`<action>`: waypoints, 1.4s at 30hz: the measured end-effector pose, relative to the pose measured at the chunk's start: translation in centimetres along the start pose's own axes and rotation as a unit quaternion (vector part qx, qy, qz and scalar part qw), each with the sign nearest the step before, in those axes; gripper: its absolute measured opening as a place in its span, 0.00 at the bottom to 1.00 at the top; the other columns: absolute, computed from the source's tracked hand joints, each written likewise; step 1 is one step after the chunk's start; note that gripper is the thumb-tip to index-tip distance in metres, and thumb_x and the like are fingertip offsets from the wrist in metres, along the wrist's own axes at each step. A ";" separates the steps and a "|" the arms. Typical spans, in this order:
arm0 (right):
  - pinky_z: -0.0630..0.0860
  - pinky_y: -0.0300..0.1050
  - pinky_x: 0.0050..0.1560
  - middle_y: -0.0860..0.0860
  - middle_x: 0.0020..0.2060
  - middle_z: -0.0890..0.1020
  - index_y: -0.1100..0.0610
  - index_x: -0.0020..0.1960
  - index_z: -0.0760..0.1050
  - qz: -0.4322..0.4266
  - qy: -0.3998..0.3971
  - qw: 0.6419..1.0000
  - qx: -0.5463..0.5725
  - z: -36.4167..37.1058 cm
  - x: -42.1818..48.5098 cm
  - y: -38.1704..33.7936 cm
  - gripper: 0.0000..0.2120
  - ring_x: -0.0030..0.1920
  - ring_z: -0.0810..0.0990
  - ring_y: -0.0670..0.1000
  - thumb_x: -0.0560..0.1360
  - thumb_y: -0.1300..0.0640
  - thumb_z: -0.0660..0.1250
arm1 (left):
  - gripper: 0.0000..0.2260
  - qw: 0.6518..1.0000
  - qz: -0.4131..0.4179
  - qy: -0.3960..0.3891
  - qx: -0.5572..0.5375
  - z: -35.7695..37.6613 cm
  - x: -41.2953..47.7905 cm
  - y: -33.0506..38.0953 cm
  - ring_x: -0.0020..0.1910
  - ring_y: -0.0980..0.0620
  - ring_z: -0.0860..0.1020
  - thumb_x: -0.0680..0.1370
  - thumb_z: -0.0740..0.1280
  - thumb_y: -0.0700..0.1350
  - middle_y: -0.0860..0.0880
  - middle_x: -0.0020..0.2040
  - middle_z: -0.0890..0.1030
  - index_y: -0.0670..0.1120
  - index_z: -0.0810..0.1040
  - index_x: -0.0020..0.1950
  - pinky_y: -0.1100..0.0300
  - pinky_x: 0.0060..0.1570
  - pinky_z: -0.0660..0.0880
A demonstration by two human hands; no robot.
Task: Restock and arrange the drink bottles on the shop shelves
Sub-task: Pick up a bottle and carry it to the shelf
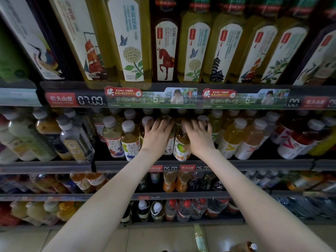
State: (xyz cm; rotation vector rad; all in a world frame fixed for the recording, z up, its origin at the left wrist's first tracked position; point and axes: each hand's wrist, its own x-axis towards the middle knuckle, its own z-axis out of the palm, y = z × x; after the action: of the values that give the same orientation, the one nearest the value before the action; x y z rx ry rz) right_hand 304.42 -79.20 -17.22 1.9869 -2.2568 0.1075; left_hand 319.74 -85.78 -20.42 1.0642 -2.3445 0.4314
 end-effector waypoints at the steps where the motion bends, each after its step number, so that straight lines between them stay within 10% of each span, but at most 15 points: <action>1: 0.48 0.58 0.72 0.53 0.69 0.64 0.50 0.75 0.54 -0.001 0.010 1.000 -0.009 0.0 0.2 0.2 0.39 0.72 0.58 0.56 0.71 0.49 0.71 | 0.32 1.000 0.001 -0.005 0.007 -0.1 0.2 -0.1 0.53 0.43 0.75 0.59 0.79 0.40 0.44 0.57 0.78 0.43 0.78 0.62 0.43 0.52 0.74; 10: 0.46 0.57 0.69 0.55 0.62 0.69 0.53 0.69 0.63 0.051 0.063 0.997 0.001 1.2 2.2 -1.5 0.33 0.67 0.62 0.58 0.70 0.42 0.70 | 0.33 0.999 -0.017 -0.039 0.008 -0.7 0.6 -0.4 0.48 0.42 0.77 0.56 0.80 0.41 0.44 0.51 0.78 0.44 0.79 0.61 0.46 0.48 0.76; 17: 0.54 0.62 0.69 0.58 0.73 0.60 0.51 0.77 0.50 0.023 0.115 0.987 0.114 2.4 0.5 0.3 0.45 0.72 0.58 0.62 0.70 0.39 0.70 | 0.39 0.998 -0.022 -0.057 -0.012 -0.2 -0.4 0.4 0.63 0.40 0.74 0.61 0.79 0.48 0.42 0.64 0.75 0.45 0.71 0.70 0.39 0.63 0.67; 22: 0.61 0.64 0.70 0.60 0.74 0.53 0.45 0.77 0.40 0.092 0.026 0.989 0.116 3.3 -1.0 4.6 0.46 0.74 0.51 0.65 0.73 0.54 0.69 | 0.42 0.998 0.027 -0.050 -0.002 -0.1 -0.7 2.7 0.67 0.38 0.71 0.62 0.78 0.44 0.38 0.70 0.69 0.49 0.63 0.74 0.37 0.65 0.64; 34: 0.72 0.49 0.42 0.60 0.63 0.72 0.49 0.77 0.48 0.089 0.039 0.982 0.163 2.2 -0.4 4.6 0.32 0.51 0.78 0.61 0.79 0.59 0.61 | 0.41 0.996 0.029 -0.085 0.022 1.0 1.4 5.9 0.66 0.37 0.71 0.58 0.81 0.49 0.36 0.67 0.71 0.46 0.72 0.69 0.35 0.63 0.64; 42: 0.59 0.53 0.74 0.58 0.74 0.61 0.59 0.77 0.55 0.037 0.095 0.972 0.213 2.6 -3.2 7.8 0.30 0.73 0.59 0.58 0.77 0.62 0.61 | 0.37 0.988 0.072 -0.133 0.020 0.6 2.5 9.7 0.74 0.42 0.62 0.66 0.74 0.41 0.43 0.73 0.67 0.49 0.66 0.73 0.39 0.69 0.45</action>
State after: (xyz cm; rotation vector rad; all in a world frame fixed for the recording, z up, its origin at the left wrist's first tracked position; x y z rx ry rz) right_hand 296.92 -75.42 -20.04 1.9655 -2.3283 0.8171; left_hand 310.71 -81.34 -20.15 1.0281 -2.6720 0.4117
